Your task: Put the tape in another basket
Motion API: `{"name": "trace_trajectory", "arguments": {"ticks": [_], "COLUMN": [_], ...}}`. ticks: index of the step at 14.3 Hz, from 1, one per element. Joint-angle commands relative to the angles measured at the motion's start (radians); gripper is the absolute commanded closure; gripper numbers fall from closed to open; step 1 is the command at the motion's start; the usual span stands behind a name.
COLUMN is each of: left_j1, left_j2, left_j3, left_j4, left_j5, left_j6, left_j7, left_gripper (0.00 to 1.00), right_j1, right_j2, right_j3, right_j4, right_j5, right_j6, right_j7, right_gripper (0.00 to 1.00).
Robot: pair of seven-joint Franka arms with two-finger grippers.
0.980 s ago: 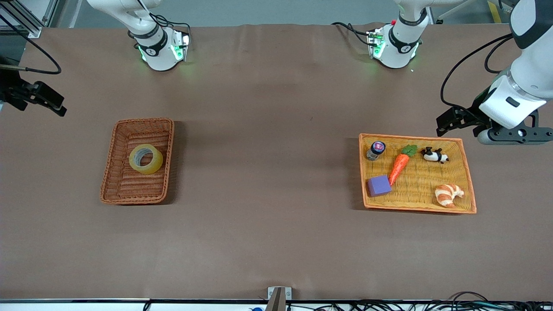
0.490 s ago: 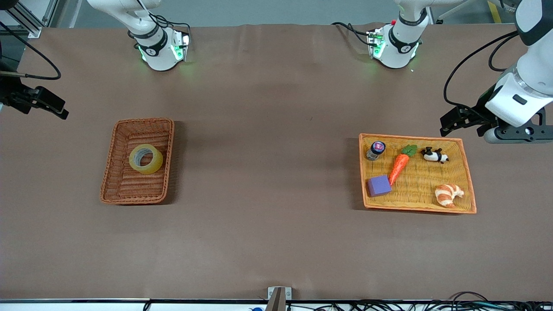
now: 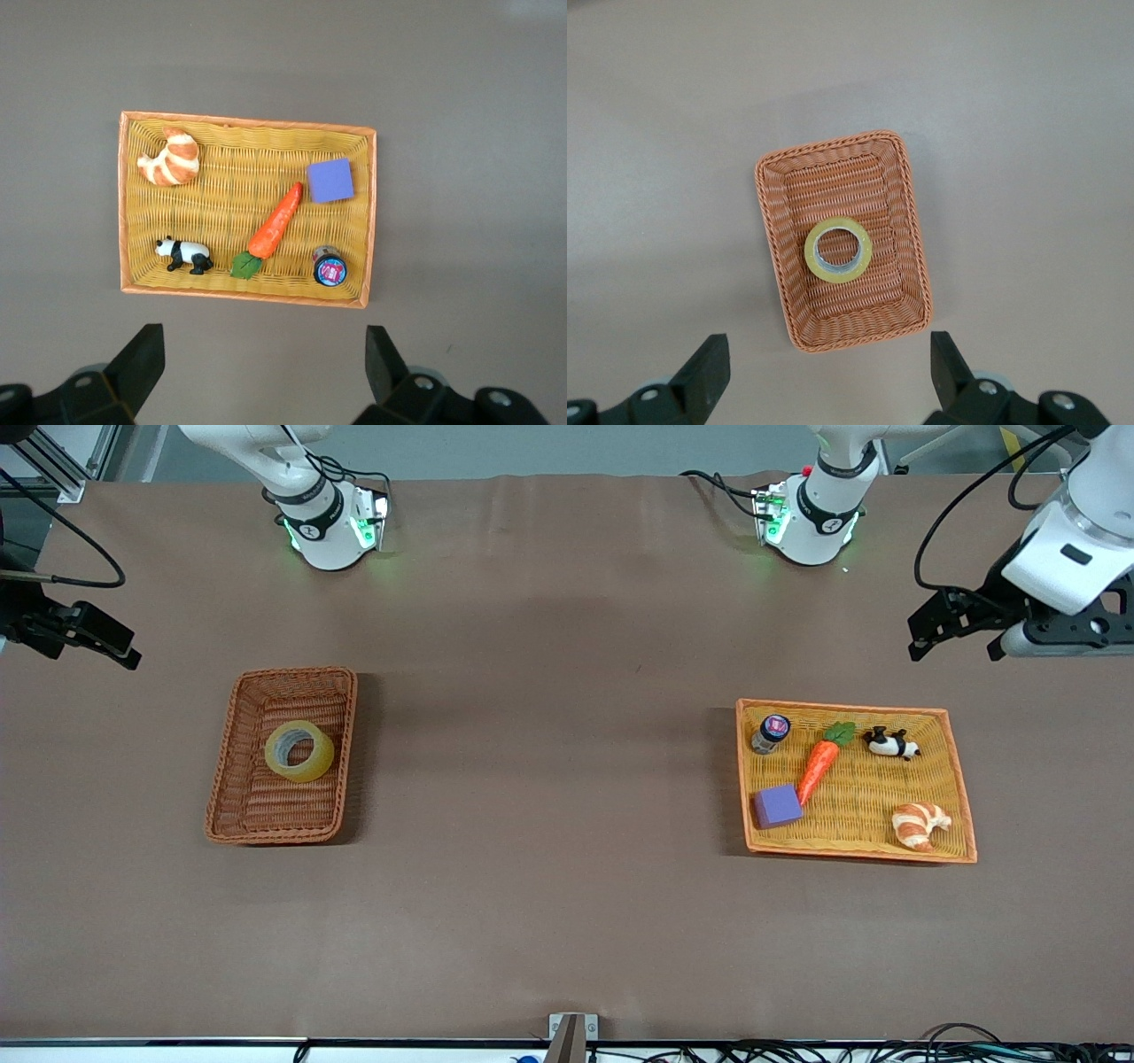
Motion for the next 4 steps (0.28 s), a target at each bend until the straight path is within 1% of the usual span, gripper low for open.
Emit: {"name": "trace_trajectory", "arguments": {"ticks": [1, 3, 4], "left_j1": [0.008, 0.007, 0.008], "left_j2": [0.007, 0.055, 0.059], "left_j3": [0.000, 0.000, 0.000], "left_j4": [-0.002, 0.057, 0.070], "left_j5": [-0.020, -0.018, -0.018], "left_j6": [0.003, -0.019, -0.027], "left_j7": [0.012, 0.010, 0.012], "left_gripper": [0.00, 0.00, 0.00], "right_j1": [-0.008, -0.008, -0.008], "right_j2": [0.011, 0.011, 0.011], "right_j3": [0.005, 0.005, 0.005], "right_j4": [0.024, 0.024, 0.024], "right_j5": [0.019, 0.020, 0.019], "right_j6": [-0.014, -0.014, -0.014], "right_j7": [-0.011, -0.011, -0.011], "right_gripper": [0.00, 0.00, 0.00]}}
